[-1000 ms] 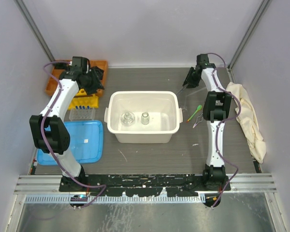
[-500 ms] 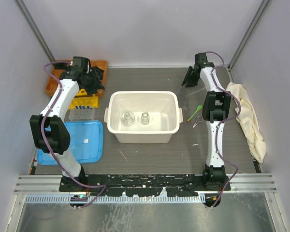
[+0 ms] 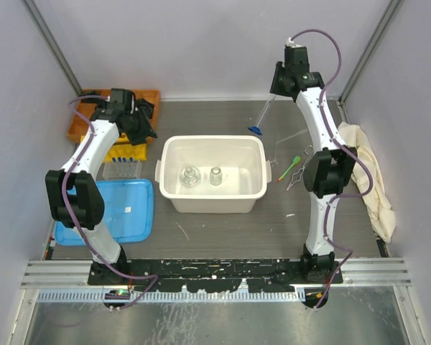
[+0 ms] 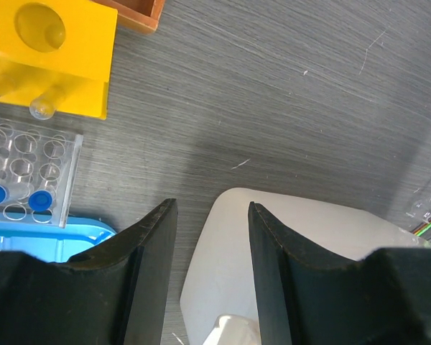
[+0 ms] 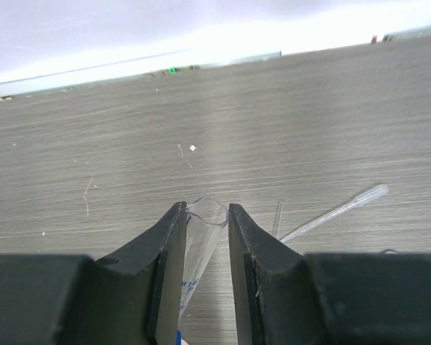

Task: Organize the chemistry lab equipment
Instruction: Pick up the chemistry item at the center of the board, then place the chemistry item in the storage box.

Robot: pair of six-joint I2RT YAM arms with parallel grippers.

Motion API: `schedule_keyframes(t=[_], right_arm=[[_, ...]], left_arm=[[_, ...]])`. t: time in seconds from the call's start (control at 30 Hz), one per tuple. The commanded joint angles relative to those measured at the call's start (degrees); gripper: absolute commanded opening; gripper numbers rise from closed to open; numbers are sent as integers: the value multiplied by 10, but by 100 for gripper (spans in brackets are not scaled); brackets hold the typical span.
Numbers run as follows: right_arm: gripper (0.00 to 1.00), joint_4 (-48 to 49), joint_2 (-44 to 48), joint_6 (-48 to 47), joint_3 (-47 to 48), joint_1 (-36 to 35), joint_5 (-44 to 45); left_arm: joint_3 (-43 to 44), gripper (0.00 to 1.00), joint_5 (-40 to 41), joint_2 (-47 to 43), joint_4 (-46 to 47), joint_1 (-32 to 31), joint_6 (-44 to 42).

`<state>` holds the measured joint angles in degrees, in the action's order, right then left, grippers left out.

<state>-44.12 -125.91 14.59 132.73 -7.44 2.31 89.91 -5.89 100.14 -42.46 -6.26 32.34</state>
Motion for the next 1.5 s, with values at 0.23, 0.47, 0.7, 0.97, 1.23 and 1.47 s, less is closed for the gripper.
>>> schedule_keyframes(t=[0.23, 0.47, 0.7, 0.97, 1.23, 1.47], right_arm=[[32, 130, 155, -75, -150, -63, 166], [33, 147, 176, -82, -173, -72, 181], [33, 139, 163, -75, -163, -72, 174], [33, 103, 179, -63, -106, -72, 148], [33, 12, 196, -21, -5, -72, 72], [32, 9, 239, -4, -28, -80, 36]], left_arm=[[-12, 46, -25, -61, 40, -12, -13], [29, 46, -69, -69, 71, -55, -27], [120, 48, -75, -13, 104, -139, -34], [197, 51, -95, 18, 168, -184, -56], [197, 51, -123, 20, 223, -229, -55], [206, 50, -143, 26, 251, -251, -30]])
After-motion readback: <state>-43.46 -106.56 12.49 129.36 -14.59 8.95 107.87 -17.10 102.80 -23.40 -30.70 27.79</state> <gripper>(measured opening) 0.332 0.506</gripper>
